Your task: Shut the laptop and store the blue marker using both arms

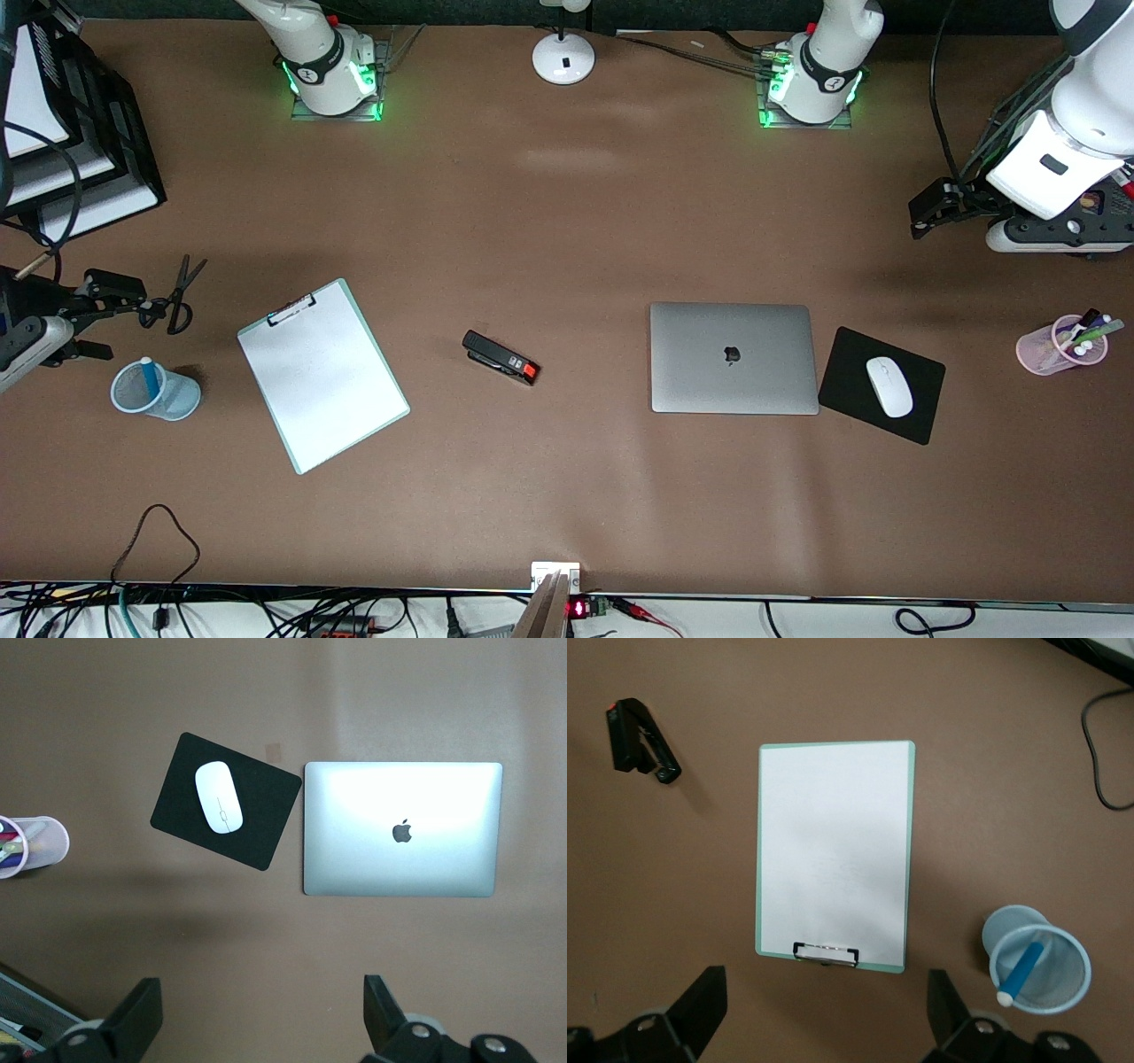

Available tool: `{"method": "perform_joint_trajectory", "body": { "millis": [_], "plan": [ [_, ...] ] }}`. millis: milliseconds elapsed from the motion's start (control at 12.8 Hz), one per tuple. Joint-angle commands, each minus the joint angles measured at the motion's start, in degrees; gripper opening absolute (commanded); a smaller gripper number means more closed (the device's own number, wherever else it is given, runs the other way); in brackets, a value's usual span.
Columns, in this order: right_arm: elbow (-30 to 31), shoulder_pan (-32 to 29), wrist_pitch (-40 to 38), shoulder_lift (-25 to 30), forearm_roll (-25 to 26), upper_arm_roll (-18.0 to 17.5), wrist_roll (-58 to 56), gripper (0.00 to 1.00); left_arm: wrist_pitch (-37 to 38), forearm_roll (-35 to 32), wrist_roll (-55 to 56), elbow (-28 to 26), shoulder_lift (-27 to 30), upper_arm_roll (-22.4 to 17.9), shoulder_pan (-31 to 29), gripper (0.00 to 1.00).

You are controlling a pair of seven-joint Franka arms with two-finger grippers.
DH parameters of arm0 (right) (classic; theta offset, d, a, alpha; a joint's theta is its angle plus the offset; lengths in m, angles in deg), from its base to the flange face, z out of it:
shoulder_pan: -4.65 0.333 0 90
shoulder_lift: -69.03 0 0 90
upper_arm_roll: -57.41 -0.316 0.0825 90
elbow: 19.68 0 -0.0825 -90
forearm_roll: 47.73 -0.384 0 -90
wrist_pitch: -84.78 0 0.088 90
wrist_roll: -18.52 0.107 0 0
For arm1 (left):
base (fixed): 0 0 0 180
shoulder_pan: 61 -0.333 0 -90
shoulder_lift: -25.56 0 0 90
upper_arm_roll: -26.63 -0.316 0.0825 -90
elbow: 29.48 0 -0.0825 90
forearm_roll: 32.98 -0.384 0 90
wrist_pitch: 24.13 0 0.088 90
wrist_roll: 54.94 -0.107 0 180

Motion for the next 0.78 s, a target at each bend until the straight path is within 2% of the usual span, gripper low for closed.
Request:
{"method": "perform_joint_trajectory", "body": {
  "millis": [0, 156, 312, 468, 702],
  "plan": [
    [0.7, 1.7, -0.9, 2.1, 5.0, -0.1, 8.7, 1.00, 1.2, -1.0, -0.9, 1.2, -0.3, -0.2, 0.5, 1.00],
    [0.6, 4.1, -6.2, 2.4, 5.7, 0.0, 19.9, 1.00, 1.2, -0.9, -0.9, 1.2, -0.3, -0.2, 0.5, 1.00],
    [0.7, 8.1, -8.5, 5.1, 11.7, -0.1, 26.3, 1.00, 1.0, -1.0, -0.7, 1.5, -0.3, 0.0, 0.5, 1.00],
    [1.2, 8.4, -9.6, 6.5, 12.1, -0.1, 31.6, 1.00, 1.2, -1.0, -0.6, 1.8, -0.4, 0.0, 0.6, 1.00],
    [0.8, 7.8, -9.7, 6.7, 11.7, 0.4, 32.7, 1.00, 2.0, -1.1, -0.7, 1.9, -0.3, 0.1, 0.6, 1.00]
  ]
}}
